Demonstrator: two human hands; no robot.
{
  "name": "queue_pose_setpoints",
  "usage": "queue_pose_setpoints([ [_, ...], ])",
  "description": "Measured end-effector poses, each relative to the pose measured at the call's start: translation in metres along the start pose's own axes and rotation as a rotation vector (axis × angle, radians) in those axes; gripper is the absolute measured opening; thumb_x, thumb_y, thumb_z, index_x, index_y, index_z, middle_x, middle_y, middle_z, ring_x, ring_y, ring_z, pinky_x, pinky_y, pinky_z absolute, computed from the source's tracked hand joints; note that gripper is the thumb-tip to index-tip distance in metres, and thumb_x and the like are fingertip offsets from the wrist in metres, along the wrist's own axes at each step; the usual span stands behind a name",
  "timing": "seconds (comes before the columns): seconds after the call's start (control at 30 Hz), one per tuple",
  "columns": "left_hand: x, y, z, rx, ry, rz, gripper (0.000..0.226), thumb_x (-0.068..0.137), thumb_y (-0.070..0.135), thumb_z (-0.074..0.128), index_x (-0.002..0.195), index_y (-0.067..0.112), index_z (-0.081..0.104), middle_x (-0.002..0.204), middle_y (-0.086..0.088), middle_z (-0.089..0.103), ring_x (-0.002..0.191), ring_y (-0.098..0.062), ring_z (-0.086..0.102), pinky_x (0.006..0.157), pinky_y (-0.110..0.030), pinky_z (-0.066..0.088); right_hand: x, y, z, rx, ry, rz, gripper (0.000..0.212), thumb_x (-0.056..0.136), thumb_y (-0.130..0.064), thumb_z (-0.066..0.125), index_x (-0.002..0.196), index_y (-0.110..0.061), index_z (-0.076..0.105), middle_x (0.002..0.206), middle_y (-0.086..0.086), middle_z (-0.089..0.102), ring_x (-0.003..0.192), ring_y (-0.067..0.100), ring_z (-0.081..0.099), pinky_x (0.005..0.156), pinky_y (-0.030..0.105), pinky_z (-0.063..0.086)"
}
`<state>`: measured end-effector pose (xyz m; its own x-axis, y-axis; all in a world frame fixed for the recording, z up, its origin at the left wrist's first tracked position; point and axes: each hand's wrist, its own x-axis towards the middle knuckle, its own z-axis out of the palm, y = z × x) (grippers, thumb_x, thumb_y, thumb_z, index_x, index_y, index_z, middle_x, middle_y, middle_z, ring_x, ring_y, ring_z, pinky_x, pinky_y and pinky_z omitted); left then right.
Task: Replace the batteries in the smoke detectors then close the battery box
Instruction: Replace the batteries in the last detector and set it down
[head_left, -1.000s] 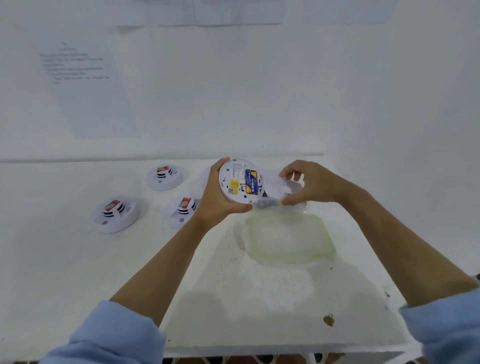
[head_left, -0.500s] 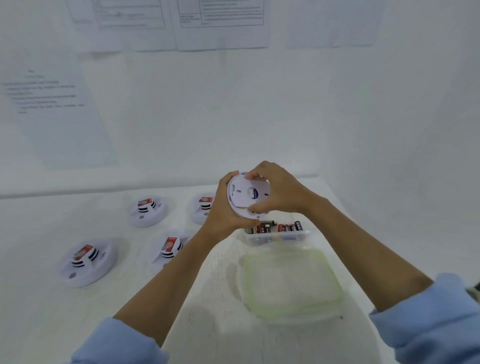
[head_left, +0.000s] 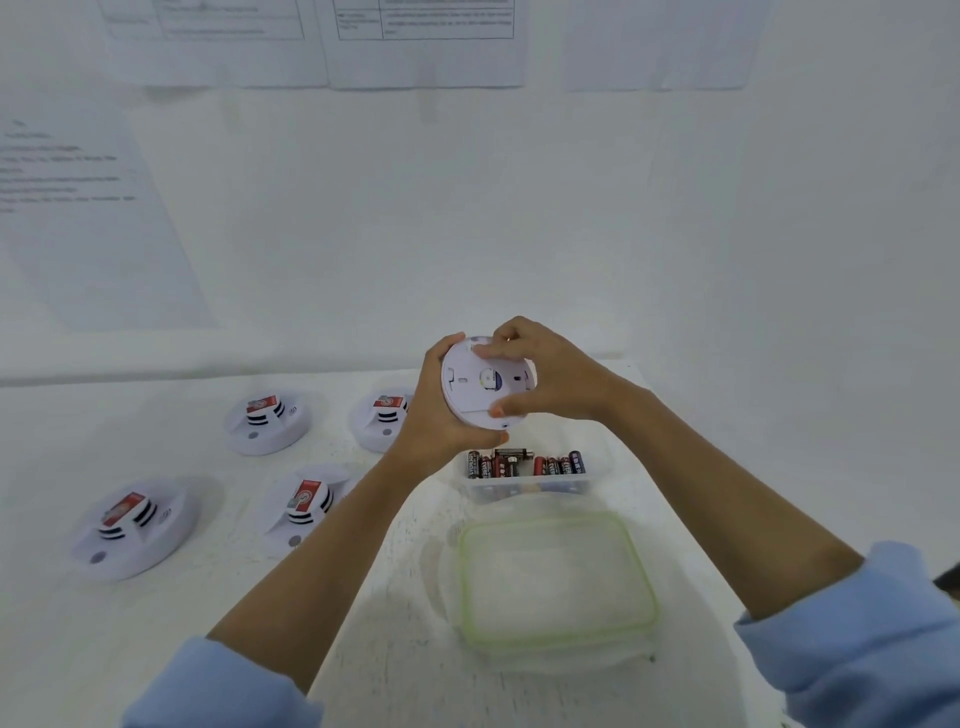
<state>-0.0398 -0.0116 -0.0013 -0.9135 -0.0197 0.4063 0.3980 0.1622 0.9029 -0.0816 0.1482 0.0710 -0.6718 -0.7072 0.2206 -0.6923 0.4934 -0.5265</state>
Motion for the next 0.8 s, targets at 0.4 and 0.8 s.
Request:
queue_pose_setpoints([
  [0.4, 0.002, 0.004, 0.015, -0.003, 0.097, 0.035, 0.1, 0.043, 0.021, 0.079, 0.129, 0.014, 0.028, 0.121, 0.006, 0.047, 0.104, 0.006, 0.054, 0.078, -0.012, 0.048, -0.001, 0.012, 0.008, 0.001, 0.086, -0.013, 0.056, 0.079, -0.025, 0.071, 0.13, -0.014, 0.051, 0.109, -0.001, 0.038, 0.106, 0.014, 0.037, 0.092, 0.022, 0.034],
  [0.8, 0.007, 0.002, 0.013, 0.05, 0.109, 0.013, 0.105, 0.039, 0.024, 0.081, 0.13, 0.017, 0.03, 0.129, -0.007, 0.046, 0.114, -0.014, 0.051, 0.082, -0.021, 0.052, -0.002, 0.017, 0.013, 0.108, 0.119, -0.003, 0.058, 0.081, -0.023, 0.068, 0.134, -0.014, 0.046, 0.112, -0.003, 0.036, 0.109, 0.011, 0.036, 0.093, 0.019, 0.032],
])
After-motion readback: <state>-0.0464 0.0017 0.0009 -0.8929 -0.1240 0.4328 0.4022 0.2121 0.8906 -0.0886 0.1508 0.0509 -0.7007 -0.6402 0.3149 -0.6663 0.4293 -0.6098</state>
